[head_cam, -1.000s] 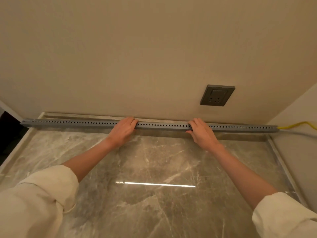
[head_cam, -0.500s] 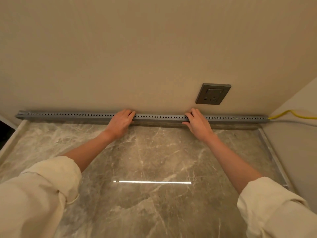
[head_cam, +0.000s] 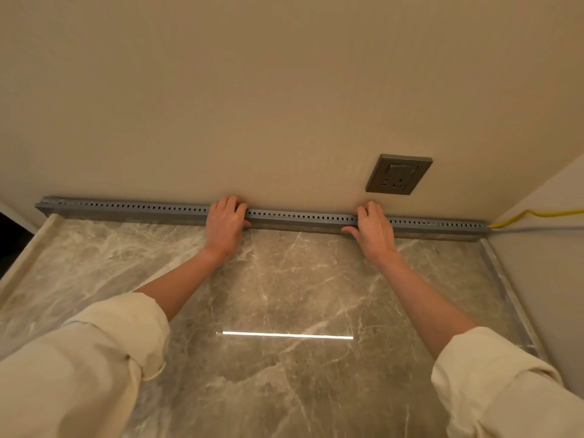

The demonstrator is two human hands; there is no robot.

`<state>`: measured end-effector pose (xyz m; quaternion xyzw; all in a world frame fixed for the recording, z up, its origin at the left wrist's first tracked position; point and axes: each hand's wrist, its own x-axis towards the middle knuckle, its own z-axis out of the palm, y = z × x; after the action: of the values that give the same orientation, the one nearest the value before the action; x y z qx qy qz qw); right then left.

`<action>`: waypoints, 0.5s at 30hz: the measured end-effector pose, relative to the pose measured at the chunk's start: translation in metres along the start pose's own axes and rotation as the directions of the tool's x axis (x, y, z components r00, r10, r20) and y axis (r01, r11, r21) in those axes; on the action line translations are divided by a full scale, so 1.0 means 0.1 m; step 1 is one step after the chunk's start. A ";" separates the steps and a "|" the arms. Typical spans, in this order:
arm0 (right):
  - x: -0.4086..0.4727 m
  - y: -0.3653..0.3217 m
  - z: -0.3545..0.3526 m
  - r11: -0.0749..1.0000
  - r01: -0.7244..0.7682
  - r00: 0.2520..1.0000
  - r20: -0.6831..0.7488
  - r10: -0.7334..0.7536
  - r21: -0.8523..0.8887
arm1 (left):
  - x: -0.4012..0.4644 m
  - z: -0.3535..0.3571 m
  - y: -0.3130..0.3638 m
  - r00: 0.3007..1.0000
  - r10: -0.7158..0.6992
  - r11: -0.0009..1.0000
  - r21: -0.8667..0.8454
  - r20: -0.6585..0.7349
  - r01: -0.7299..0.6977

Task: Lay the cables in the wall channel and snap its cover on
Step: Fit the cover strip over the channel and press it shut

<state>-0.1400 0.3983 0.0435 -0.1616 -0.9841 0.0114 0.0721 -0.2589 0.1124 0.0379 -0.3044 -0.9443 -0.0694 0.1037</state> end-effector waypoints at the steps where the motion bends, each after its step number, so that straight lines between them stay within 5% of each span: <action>1: -0.01 -0.01 0.00 0.999 -0.028 1.000 -0.006 0.029 0.022 | 0.00 0.01 0.01 1.000 -0.026 1.000 -0.012 0.004 0.026; 15: -0.13 -0.04 0.05 0.998 -0.035 0.999 -0.025 0.037 0.058 | -0.10 0.07 -0.05 0.999 -0.008 0.997 -0.079 -0.047 0.004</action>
<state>-0.1301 0.3907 0.0373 -0.1772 -0.9793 0.0387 0.0895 -0.2553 0.1045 0.0280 -0.3036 -0.9391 -0.1143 0.1135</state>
